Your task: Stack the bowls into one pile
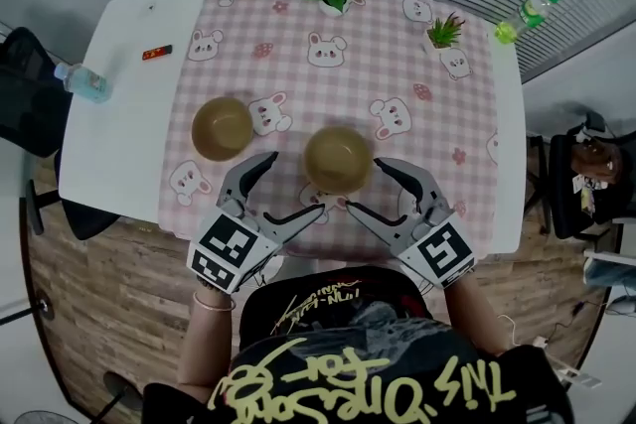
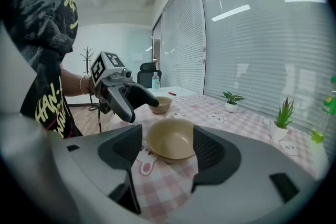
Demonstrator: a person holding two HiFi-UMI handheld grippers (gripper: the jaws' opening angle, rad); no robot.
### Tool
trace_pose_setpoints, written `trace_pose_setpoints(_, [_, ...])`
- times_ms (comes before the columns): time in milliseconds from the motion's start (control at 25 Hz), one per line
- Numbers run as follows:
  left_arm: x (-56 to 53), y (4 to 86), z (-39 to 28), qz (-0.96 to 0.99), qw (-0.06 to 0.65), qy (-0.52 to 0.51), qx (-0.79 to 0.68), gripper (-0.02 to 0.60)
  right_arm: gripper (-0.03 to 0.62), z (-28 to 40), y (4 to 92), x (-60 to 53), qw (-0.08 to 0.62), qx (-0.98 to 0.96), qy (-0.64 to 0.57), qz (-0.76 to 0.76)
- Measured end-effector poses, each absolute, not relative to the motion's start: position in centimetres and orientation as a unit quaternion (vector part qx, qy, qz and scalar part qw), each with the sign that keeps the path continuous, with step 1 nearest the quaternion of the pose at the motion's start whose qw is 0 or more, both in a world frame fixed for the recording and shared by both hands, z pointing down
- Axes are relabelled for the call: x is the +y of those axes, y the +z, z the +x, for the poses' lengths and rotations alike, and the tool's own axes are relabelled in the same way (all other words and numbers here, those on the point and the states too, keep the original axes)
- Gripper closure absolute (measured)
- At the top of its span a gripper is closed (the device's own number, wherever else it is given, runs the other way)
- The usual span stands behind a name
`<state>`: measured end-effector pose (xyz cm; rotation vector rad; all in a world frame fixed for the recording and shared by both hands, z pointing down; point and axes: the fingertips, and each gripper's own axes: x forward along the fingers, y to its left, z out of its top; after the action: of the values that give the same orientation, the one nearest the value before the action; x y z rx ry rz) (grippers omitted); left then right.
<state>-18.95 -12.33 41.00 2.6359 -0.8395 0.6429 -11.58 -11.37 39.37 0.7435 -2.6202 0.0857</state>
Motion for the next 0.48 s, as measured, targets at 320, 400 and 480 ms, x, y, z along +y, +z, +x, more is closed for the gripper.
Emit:
trace_pose_setpoints(320, [-12.2, 37.3, -23.2, 0.927, 0.132, 0.163, -0.312, 0.144, 0.287, -15.3, 34.8, -11.2, 0.137, -0.946, 0.044, 0.29])
trace_pose_setpoints(400, [-12.4, 36.6, -24.6, 0.927, 0.124, 0.157, -0.318, 0.144, 0.287, -16.6, 34.2, -11.2, 0.122, -0.947, 0.051, 0.293])
trace_pose_setpoints(480, [-12.4, 35.9, -25.9, 0.927, 0.119, 0.154, -0.321, 0.144, 0.287, -17.8, 33.7, -11.1, 0.107, -0.947, 0.059, 0.296])
